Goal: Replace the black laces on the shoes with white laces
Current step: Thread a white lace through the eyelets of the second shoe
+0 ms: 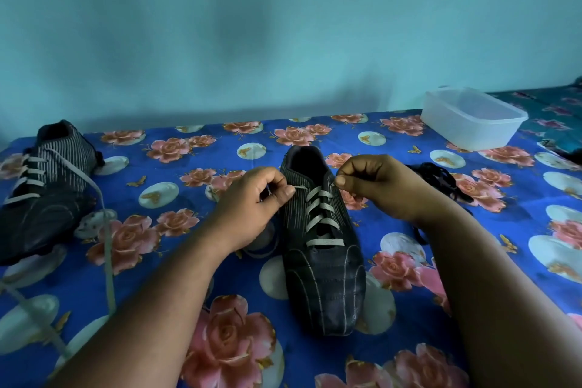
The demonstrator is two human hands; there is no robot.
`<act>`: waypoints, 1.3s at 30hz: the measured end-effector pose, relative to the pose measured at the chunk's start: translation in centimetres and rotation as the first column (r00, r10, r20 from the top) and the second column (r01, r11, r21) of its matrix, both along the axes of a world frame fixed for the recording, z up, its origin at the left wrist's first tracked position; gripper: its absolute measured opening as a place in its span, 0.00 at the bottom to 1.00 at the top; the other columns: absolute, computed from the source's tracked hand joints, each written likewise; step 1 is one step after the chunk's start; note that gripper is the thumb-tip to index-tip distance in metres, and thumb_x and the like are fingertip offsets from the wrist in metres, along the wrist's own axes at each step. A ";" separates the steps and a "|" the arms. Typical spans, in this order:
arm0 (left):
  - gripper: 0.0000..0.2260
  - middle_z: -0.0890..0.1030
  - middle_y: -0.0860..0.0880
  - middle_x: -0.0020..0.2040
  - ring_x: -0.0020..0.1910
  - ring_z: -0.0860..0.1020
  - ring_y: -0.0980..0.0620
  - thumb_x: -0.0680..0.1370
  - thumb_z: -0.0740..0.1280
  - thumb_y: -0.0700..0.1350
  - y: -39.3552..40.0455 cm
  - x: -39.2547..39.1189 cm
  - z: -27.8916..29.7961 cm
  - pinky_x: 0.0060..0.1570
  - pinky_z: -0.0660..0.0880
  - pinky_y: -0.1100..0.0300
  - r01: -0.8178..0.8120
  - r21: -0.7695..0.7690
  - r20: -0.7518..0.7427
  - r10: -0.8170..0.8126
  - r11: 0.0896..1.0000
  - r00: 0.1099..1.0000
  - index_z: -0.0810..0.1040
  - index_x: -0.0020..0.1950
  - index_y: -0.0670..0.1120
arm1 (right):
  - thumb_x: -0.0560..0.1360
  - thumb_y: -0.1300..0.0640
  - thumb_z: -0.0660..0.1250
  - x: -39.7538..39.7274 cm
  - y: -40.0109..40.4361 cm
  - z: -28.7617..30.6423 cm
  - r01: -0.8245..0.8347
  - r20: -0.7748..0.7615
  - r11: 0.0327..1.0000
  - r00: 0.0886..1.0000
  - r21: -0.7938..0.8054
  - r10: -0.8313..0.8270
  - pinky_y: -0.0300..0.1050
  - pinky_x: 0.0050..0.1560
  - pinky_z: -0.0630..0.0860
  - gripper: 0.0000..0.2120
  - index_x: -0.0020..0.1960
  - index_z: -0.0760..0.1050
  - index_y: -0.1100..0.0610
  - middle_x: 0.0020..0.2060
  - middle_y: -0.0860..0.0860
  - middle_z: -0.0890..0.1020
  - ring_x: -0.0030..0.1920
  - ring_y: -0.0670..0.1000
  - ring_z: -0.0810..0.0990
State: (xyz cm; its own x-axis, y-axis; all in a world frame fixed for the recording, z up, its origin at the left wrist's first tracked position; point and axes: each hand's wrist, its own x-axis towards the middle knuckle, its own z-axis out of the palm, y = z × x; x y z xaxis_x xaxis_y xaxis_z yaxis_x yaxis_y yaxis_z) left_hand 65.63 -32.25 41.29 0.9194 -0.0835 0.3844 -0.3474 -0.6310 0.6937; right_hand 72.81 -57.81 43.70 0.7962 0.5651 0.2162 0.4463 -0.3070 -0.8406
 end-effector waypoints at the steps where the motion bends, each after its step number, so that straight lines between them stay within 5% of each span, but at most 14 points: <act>1: 0.06 0.77 0.55 0.39 0.36 0.73 0.62 0.82 0.68 0.48 0.1 0.1 -0.1 0.38 0.68 0.68 -0.020 -0.010 0.004 0.020 1.000 1.000 0.77 0.46 0.48 | 0.77 0.49 0.71 -0.1 0.1 0.0 0.027 0.005 1.000 1.000 -0.004 -0.026 0.41 0.37 0.71 0.12 0.44 0.80 0.59 0.31 0.50 0.76 0.33 0.48 0.72; 7: 0.09 0.75 0.58 0.30 0.29 0.70 0.61 0.82 0.67 0.52 -0.9 0.0 0.5 0.36 0.71 0.59 -0.159 -0.200 -0.145 0.131 0.967 0.981 0.77 0.46 0.49 | 0.75 0.43 0.74 -0.2 -0.2 0.5 0.400 0.227 0.910 0.902 -0.113 -0.368 0.43 0.31 0.65 0.19 0.35 0.76 0.55 0.24 0.46 0.71 0.26 0.45 0.67; 11: 0.15 0.80 0.48 0.37 0.35 0.76 0.51 0.81 0.67 0.57 -1.1 -1.1 3.1 0.40 0.74 0.49 -0.221 -0.042 -0.221 0.206 0.974 0.953 0.80 0.46 0.46 | 0.77 0.39 0.70 -1.9 -0.4 3.8 0.428 0.269 0.831 0.898 -0.355 -0.347 0.46 0.33 0.67 0.22 0.36 0.75 0.56 0.27 0.51 0.74 0.30 0.51 0.73; 13: 0.16 0.80 0.43 0.38 0.34 0.74 0.48 0.82 0.65 0.58 -0.9 -2.5 4.2 0.37 0.71 0.51 -0.195 0.006 -0.287 0.189 0.981 0.939 0.81 0.45 0.47 | 0.79 0.41 0.68 -3.7 -0.6 5.1 0.390 0.249 0.824 0.918 -0.411 -0.310 0.46 0.35 0.68 0.21 0.37 0.76 0.57 0.29 0.52 0.75 0.31 0.51 0.74; 18: 0.14 0.75 0.49 0.31 0.27 0.69 0.57 0.85 0.62 0.49 -2.1 -8.2 5.8 0.33 0.69 0.57 -0.107 -0.110 -0.314 0.068 0.988 0.947 0.83 0.46 0.46 | 0.83 0.52 0.65 -10.7 -1.1 6.9 0.243 -0.123 0.957 0.957 -0.162 -0.263 0.38 0.28 0.70 0.12 0.46 0.81 0.57 0.30 0.51 0.75 0.27 0.49 0.72; 22: 0.12 0.75 0.49 0.32 0.25 0.67 0.56 0.86 0.60 0.43 -4.6 -13.8 5.8 0.25 0.64 0.64 -0.131 -0.367 -0.321 0.007 0.921 0.947 0.82 0.50 0.45 | 0.83 0.57 0.65 -16.3 -0.7 6.9 0.171 -0.301 0.985 0.940 0.010 -0.160 0.44 0.30 0.73 0.10 0.50 0.79 0.63 0.32 0.54 0.75 0.28 0.51 0.73; 30: 0.08 0.84 0.43 0.43 0.36 0.82 0.47 0.84 0.63 0.37 -8.5 -21.6 3.0 0.37 0.83 0.54 -0.240 -0.687 -0.452 -0.145 0.686 0.880 0.82 0.55 0.41 | 0.84 0.66 0.59 -24.6 -0.2 4.8 0.247 -0.520 0.963 0.839 0.105 -0.159 0.43 0.29 0.79 0.09 0.60 0.76 0.66 0.35 0.58 0.81 0.29 0.53 0.79; 35: 0.06 0.86 0.42 0.44 0.43 0.85 0.44 0.81 0.67 0.34 -9.8 -24.0 -0.3 0.46 0.84 0.49 -0.285 -0.647 -0.470 -0.075 0.707 0.880 0.83 0.52 0.43 | 0.83 0.67 0.60 -27.8 -0.1 1.1 0.325 -0.550 0.945 0.796 0.036 -0.253 0.40 0.30 0.78 0.08 0.59 0.76 0.65 0.35 0.58 0.83 0.30 0.51 0.81; 39: 0.06 0.87 0.42 0.46 0.46 0.87 0.44 0.79 0.70 0.34 -10.8 -25.3 -1.9 0.51 0.84 0.47 -0.257 -0.646 -0.441 -0.076 0.719 0.894 0.84 0.52 0.44 | 0.79 0.66 0.68 -29.1 -0.6 -1.6 0.344 -0.398 0.938 0.857 -0.034 -0.329 0.64 0.51 0.81 0.08 0.48 0.84 0.57 0.38 0.58 0.87 0.40 0.61 0.86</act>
